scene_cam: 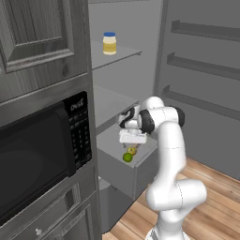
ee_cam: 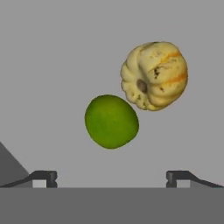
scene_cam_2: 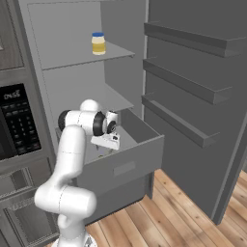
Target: Place the squash and lime inside the fridge drawer. Close the drawer after placing the vegetables.
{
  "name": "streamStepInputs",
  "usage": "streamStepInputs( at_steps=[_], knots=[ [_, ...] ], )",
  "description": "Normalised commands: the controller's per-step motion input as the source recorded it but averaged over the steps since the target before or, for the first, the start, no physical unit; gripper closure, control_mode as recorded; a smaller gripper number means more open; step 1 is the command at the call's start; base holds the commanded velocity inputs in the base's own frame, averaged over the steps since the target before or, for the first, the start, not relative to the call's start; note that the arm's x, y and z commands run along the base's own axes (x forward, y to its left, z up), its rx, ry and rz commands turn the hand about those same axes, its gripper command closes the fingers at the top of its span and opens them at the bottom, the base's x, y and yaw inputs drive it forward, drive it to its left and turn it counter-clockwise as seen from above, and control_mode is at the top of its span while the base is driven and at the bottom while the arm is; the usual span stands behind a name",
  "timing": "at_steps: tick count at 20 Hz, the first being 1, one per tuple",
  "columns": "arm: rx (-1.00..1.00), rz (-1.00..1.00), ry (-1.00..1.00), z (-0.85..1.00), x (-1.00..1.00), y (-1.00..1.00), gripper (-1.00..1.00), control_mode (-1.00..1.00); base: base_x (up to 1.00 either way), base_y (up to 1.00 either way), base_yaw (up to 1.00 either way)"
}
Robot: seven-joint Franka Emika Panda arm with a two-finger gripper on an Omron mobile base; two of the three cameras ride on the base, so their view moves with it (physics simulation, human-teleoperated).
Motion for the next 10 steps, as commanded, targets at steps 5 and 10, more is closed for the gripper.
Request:
streamStepInputs(
  at_steps=[5, 10],
  knots=[
    [0.0, -0.15, -0.34, 0.8, -0.54, -0.05, -1.0, -1.0, 0.0, 0.0, 0.0],
    [0.0, -0.19, -0.3, 0.99, -0.71, -0.21, -1.0, -1.0, 0.0, 0.0, 0.0]
  ],
)
